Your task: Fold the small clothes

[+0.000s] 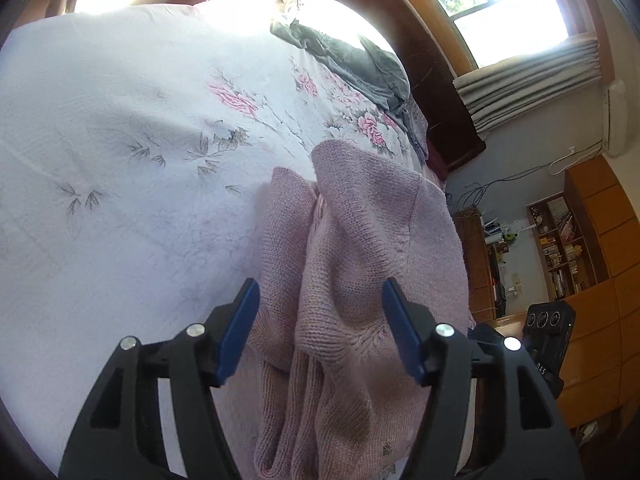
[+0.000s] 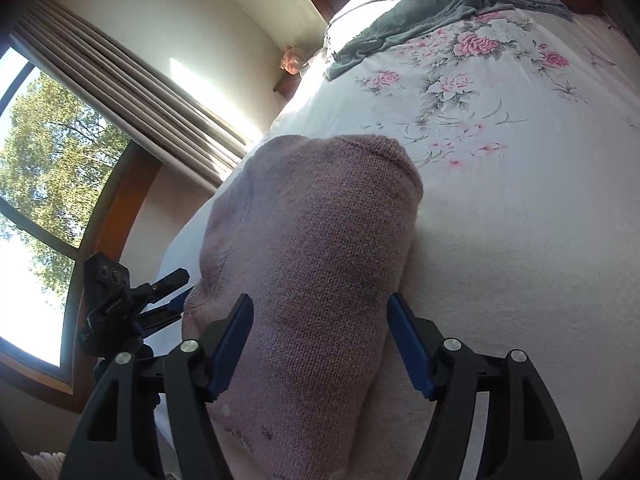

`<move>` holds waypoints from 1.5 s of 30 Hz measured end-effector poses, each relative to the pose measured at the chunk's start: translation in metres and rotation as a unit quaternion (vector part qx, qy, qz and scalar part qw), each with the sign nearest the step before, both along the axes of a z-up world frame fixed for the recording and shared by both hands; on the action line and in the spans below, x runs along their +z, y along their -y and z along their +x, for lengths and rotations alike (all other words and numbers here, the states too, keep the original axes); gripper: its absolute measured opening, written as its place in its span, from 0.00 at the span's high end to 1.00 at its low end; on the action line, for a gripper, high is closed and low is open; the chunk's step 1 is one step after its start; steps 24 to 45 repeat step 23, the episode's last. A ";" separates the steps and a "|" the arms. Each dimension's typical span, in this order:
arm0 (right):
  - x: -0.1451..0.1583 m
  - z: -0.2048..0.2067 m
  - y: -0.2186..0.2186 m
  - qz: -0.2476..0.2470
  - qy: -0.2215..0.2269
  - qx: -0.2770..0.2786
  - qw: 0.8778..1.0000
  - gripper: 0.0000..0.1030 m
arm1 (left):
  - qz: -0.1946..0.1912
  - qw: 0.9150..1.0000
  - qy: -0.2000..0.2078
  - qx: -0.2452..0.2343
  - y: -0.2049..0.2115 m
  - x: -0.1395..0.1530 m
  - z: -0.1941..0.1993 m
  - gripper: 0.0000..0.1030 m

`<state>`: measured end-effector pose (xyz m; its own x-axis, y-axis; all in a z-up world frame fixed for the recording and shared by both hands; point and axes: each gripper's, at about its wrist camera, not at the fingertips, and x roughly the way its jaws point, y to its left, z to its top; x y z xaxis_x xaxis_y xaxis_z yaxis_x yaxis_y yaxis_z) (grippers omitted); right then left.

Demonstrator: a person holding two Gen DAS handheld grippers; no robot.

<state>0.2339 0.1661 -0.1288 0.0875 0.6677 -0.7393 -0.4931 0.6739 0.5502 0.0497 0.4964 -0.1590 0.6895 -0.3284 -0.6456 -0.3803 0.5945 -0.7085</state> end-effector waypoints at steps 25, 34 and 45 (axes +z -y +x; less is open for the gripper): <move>-0.063 0.003 -0.025 0.045 -0.105 0.022 0.993 0.20 | -0.067 0.985 0.008 -0.160 0.021 -0.065 0.049 0.35; -0.063 0.003 -0.025 0.045 -0.105 0.022 0.993 0.20 | -0.067 0.985 0.008 -0.160 0.021 -0.065 0.049 0.35; -0.063 0.003 -0.025 0.045 -0.105 0.022 0.993 0.20 | -0.067 0.985 0.008 -0.160 0.021 -0.065 0.049 0.35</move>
